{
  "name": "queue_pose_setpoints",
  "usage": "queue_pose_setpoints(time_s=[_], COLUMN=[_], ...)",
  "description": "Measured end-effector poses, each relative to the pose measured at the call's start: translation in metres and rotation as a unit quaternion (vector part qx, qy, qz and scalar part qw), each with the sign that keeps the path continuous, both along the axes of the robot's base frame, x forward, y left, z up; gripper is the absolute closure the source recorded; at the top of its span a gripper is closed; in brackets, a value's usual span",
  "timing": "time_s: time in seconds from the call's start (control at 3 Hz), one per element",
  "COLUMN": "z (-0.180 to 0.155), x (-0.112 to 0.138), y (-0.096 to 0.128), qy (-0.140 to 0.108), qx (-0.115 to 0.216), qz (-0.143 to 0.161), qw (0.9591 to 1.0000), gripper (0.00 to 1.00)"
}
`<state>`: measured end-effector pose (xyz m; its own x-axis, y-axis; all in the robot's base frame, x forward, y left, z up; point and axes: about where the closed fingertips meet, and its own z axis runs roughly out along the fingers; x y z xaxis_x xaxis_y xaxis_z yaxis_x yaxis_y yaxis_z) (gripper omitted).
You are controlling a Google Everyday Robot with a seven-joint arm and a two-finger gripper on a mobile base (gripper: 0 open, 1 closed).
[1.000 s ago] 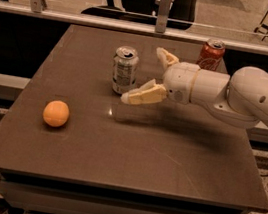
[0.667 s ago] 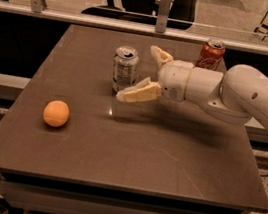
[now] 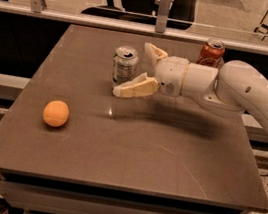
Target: Knock 7up can over
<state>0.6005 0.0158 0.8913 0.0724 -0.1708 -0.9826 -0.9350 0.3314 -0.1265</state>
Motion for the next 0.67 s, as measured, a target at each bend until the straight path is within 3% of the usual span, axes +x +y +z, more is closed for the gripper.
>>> queue_pose_setpoints(time_s=[0.67], z=[0.004], x=[0.002], y=[0.017], qy=[0.025], qx=[0.001], qz=[0.020], qw=[0.9995], gripper=[0.00])
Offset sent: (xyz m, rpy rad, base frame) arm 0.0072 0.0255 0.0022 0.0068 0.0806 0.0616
